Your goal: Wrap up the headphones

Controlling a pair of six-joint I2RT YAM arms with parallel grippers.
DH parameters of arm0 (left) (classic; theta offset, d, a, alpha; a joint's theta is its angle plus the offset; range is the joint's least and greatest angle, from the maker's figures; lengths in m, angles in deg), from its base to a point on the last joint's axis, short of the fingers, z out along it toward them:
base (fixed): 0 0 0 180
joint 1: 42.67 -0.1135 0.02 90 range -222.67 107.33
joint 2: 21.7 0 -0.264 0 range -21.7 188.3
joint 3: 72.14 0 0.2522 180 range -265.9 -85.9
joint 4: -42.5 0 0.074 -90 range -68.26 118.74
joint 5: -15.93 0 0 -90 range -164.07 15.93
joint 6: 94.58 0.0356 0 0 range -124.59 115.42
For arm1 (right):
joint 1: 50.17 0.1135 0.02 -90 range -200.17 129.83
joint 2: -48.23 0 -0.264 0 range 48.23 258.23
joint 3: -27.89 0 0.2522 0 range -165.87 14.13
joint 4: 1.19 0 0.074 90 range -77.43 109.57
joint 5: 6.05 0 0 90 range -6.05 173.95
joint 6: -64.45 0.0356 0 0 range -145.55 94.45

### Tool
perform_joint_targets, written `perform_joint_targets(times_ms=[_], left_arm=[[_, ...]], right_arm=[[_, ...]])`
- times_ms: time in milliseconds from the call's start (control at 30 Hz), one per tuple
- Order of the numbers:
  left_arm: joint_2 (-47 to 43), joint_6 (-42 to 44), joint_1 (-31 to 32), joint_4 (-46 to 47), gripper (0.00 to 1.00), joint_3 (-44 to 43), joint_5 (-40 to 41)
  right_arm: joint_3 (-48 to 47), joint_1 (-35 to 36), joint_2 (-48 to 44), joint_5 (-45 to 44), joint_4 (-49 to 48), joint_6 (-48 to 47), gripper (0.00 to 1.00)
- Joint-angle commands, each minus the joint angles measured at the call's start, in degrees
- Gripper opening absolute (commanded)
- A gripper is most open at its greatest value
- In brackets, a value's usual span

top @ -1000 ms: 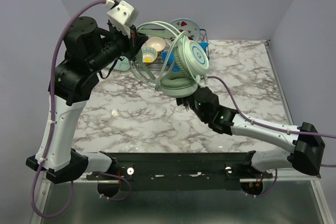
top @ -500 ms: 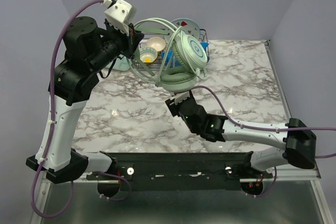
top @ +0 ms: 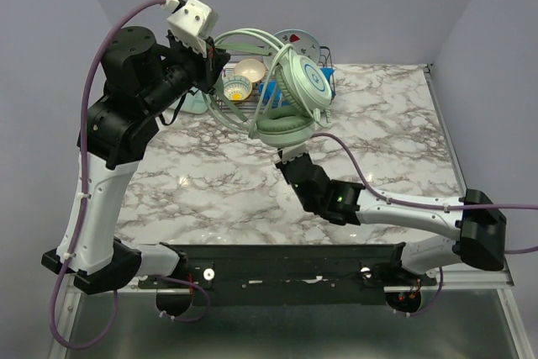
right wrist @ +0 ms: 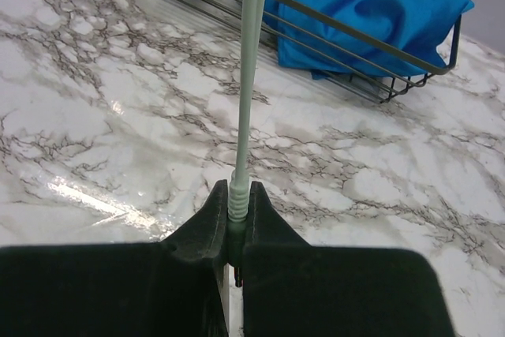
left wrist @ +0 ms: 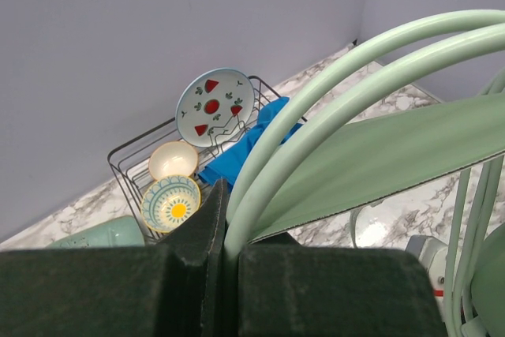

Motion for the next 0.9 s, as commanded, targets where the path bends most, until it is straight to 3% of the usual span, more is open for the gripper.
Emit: perform_joint_targets(times_ms=[0, 167, 400, 533, 633, 867], left_arm=[[0.3, -4.4, -1.2, 5.5, 0.0, 0.2, 2.6], [2.9, -5.5, -3.6, 7.4, 0.0, 0.1, 4.6], [8.9, -3.3, -12.2, 13.7, 0.0, 0.4, 12.9], [10.3, 7.1, -13.1, 24.0, 0.0, 8.2, 23.3], [10.7, 11.3, -13.0, 30.8, 0.0, 14.8, 26.9], [7.8, 12.7, -13.1, 33.6, 0.0, 26.5, 18.6]], right_arm=[[-2.5, 0.6, 2.0, 2.3, 1.1, -0.4, 0.01], [-7.5, 2.7, 5.7, 6.5, 2.8, -4.9, 0.01], [-12.9, 10.3, 11.3, 8.1, 4.8, -12.2, 0.01], [-15.1, 13.1, 11.2, 9.3, 7.4, -13.9, 0.01], [-16.1, 13.9, 9.1, 11.1, 9.2, -13.5, 0.01], [-16.7, 13.6, 4.8, 8.6, 9.6, -17.2, 0.01]])
